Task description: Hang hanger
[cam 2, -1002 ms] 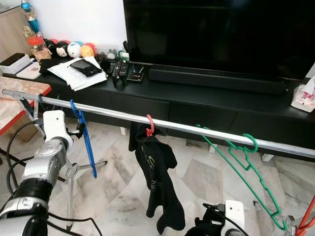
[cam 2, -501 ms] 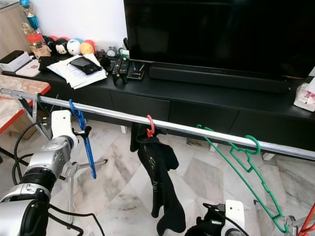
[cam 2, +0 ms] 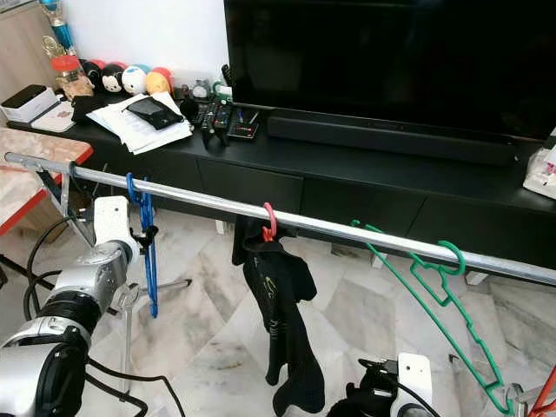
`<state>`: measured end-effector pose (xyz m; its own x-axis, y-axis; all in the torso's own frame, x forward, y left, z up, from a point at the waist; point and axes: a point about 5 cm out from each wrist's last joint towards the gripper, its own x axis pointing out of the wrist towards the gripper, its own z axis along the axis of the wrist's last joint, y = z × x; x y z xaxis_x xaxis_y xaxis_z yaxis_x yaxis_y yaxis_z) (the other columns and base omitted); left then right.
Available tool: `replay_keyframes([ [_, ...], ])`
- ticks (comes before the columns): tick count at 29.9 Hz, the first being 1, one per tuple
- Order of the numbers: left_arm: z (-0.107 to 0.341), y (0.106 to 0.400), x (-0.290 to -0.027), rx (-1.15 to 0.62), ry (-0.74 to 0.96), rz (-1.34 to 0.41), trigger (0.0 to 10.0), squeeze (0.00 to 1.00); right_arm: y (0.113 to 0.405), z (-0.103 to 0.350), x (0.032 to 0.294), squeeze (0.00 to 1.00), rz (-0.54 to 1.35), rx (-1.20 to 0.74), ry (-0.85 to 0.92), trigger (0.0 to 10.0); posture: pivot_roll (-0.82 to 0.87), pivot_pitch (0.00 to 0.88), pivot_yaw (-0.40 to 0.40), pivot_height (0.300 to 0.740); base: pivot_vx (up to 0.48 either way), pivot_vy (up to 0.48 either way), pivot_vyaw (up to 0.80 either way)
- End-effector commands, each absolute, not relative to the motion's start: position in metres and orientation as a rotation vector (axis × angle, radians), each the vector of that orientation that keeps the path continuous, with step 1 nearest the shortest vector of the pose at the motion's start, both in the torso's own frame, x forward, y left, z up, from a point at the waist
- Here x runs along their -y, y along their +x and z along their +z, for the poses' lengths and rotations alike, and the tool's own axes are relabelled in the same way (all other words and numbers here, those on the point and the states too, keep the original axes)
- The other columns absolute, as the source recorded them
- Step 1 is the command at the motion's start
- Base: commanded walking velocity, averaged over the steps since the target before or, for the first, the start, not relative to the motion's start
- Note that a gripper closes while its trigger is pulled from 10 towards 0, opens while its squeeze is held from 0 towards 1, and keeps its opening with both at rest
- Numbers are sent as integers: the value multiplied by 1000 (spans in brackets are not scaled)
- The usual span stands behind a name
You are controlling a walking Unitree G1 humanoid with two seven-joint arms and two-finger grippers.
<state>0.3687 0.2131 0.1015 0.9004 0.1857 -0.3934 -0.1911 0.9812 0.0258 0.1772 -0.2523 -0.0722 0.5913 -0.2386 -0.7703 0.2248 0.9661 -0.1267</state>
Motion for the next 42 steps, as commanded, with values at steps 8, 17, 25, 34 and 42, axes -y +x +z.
replay_keyframes([
  [8, 109, 374, -214, -378, -10, 188, 0, 0, 179, -70, 255, 0, -280, -890, -18, 10000, -69, 32, -3, 740, 0, 0, 0],
  [17, 106, 374, -209, -384, -33, 110, 0, 0, 179, -70, 255, 0, -280, -893, -20, 10000, -69, 32, -3, 740, 0, 0, 0],
  [25, 103, 372, -209, -397, -76, 99, 0, 0, 179, -70, 256, 0, -279, -893, -21, 10000, -73, 33, -4, 740, 0, 0, 0],
  [34, 101, 371, -211, -394, -87, 98, 0, 0, 179, -70, 256, 0, -278, -894, -24, 10000, -74, 32, -5, 740, 0, 0, 0],
  [42, 100, 370, -213, -396, -42, 108, 0, 0, 178, -71, 256, 0, -278, -895, -24, 10000, -73, 34, -6, 740, 0, 0, 0],
])
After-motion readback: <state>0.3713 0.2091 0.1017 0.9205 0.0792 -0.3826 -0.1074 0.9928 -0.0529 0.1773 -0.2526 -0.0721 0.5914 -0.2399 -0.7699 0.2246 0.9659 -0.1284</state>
